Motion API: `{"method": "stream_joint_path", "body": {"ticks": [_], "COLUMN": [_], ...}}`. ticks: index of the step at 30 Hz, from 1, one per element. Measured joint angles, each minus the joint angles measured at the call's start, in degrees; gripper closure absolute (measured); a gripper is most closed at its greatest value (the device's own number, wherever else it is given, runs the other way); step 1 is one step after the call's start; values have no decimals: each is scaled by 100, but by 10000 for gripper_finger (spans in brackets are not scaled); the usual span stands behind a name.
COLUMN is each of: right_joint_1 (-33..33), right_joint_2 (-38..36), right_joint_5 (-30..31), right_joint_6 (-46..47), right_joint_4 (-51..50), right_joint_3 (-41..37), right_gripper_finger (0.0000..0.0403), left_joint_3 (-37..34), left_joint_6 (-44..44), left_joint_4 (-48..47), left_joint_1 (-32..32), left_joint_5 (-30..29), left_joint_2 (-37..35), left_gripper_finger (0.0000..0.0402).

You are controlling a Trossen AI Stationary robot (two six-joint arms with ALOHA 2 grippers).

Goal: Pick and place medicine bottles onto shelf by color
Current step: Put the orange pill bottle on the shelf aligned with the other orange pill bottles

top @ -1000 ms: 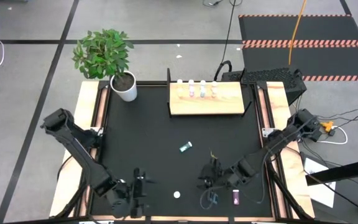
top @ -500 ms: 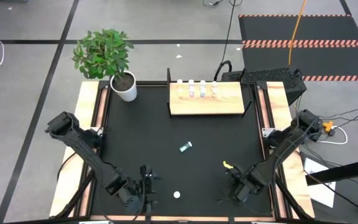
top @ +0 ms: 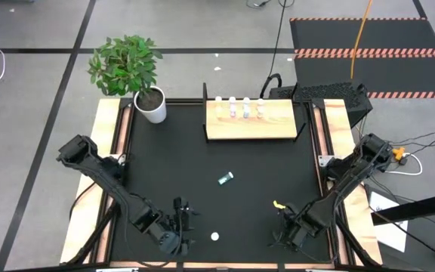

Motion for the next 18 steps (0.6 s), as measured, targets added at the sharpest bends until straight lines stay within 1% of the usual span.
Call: {"method": "stream_joint_path", "body": {"ticks": [3, 5, 8, 10, 11, 14, 18], "right_joint_1": [-40, -85, -191, -303, -369, -594, -962], "right_joint_2": [0, 1, 0, 0, 0, 0, 0], "right_joint_5": [-73, 89, 631, 951, 1116, 1581, 1929], "right_joint_6": [145, 33, -673, -1205, -1453, -2206, -3209], "right_joint_4": [415, 488, 554, 570, 569, 580, 641], "right_joint_3": [-194, -199, -32, 117, 190, 428, 657], "right_gripper_finger": [172, 167, 172, 182, 187, 201, 210], "left_joint_3": [0, 0, 0, 0, 0, 72, 166], "left_joint_6": [-35, -53, -125, -391, -680, -2135, -3615], "left_joint_4": [-13, -15, -114, -373, -623, -1627, -2907], "left_joint_1": [-3, -29, -130, -214, -256, -304, -391], "left_joint_5": [118, 192, 318, 355, 365, 568, 938], "left_joint_2": [0, 0, 0, -10, -50, -281, -576], "left_gripper_finger": [9, 9, 9, 9, 9, 9, 9]}}
